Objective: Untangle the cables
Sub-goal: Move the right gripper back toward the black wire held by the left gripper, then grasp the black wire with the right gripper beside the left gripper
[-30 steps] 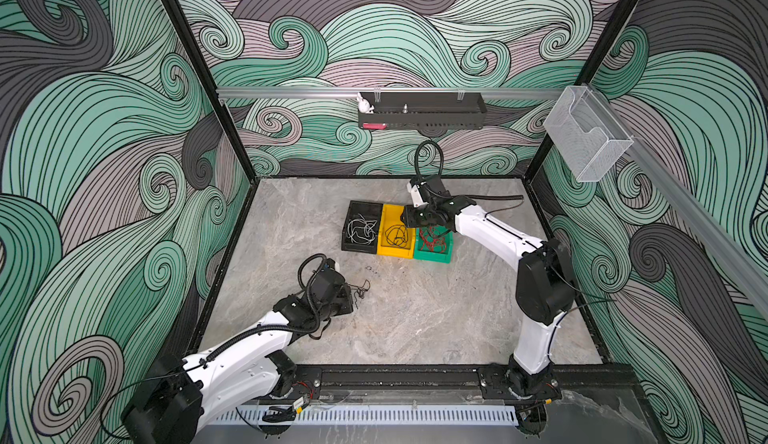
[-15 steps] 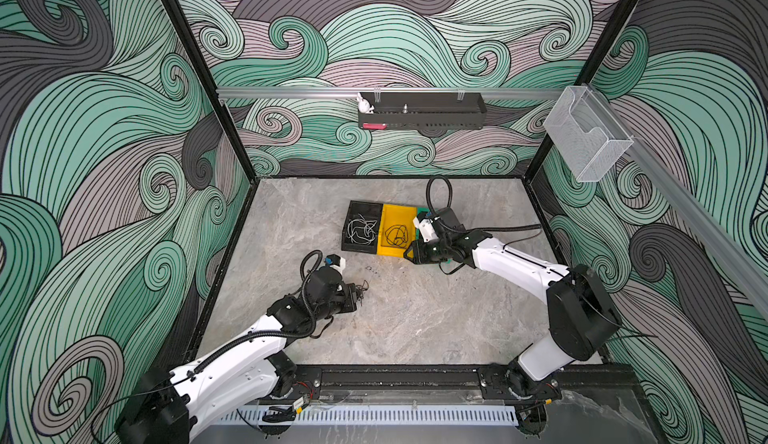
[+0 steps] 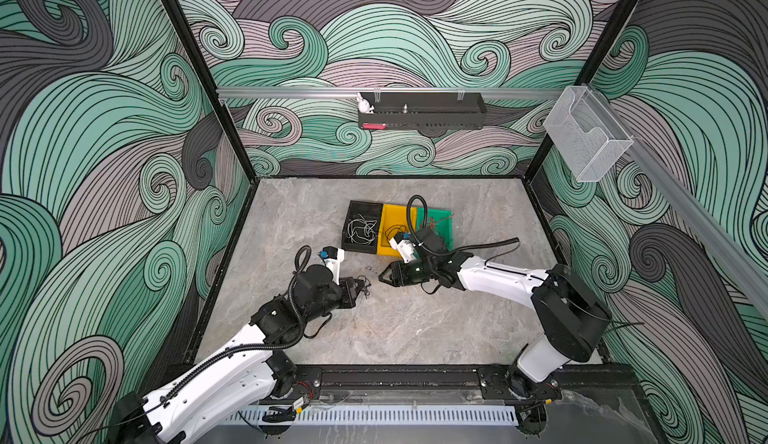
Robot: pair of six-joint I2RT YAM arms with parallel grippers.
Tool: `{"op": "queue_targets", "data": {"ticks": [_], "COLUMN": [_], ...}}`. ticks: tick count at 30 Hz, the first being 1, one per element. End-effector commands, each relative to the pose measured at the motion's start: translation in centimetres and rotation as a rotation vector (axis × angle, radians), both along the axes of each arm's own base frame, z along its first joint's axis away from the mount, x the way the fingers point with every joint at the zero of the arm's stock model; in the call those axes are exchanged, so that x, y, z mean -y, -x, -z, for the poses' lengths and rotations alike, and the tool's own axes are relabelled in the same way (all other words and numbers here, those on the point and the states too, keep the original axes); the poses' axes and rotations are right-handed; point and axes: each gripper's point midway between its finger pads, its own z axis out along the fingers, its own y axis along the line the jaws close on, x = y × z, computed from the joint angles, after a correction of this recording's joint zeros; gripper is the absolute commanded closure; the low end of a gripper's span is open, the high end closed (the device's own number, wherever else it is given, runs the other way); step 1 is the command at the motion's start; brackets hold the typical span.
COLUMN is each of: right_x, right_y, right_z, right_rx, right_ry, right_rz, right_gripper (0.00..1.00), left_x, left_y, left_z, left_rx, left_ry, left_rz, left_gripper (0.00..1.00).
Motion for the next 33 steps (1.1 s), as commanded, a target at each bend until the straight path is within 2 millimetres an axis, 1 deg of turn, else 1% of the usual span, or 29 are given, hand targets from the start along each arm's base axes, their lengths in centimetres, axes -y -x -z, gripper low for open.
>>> {"op": "queue_targets", "data": {"ticks": [1,5,9,12,14,15,17,19,21,23,27,33], "right_x": [-1.3,-2.8,-4.5,-5.5,-5.8,-5.8,-5.7,-5.6,-5.5,-5.2,-4.4,-2.2], "right_y": [0.8,1.7,2.2,2.4,2.3,2.1,2.0,2.0,2.1,2.1,2.2,2.7], "right_z": [0.1,-0.1,-0.3,0.1,0.8,1.1,1.5,1.9,2.1,2.2,1.9,1.1], "right_rx": [-0.017,-0.027,-0.033,-0.034,-0.044,-0.048,-0.053,-0.056,-0.057,-0.051,-0.017,0.064], "right_ry": [-0.049,-0.091,-0.115,-0.108,-0.098,-0.096,-0.085,-0.078,-0.067,-0.054,-0.024,0.044], "right_rz": [-0.028,-0.059,-0.089,-0.103,-0.096,-0.087,-0.078,-0.077,-0.076,-0.073,-0.079,-0.093], "right_gripper": [0.43,0.33,0.33,0.33,0.36,0.4,0.5,0.55,0.67,0.74,0.75,0.73], "left_x": [-0.3,-0.2,0.1,0.1,0.1,0.1,0.1,0.0,-0.2,-0.3,-0.6,-1.7], "left_y": [0.0,-0.1,-0.1,-0.1,-0.1,0.0,0.1,0.1,0.2,0.1,-0.1,-0.6], "left_z": [-1.5,-1.9,-2.4,-2.9,-3.2,-3.4,-3.7,-4.0,-4.4,-4.8,-5.2,-5.3], "left_rx": [0.016,0.026,0.029,0.038,0.044,0.047,0.051,0.058,0.068,0.08,0.096,0.097], "left_ry": [0.016,0.026,0.037,0.047,0.055,0.061,0.07,0.081,0.092,0.101,0.111,0.109], "left_rz": [-0.02,-0.02,-0.012,-0.009,-0.009,-0.008,-0.01,-0.014,-0.021,-0.027,-0.048,-0.125], "left_gripper": [0.98,0.98,0.98,0.98,0.98,0.98,0.98,0.98,0.98,0.98,0.98,0.98]}}
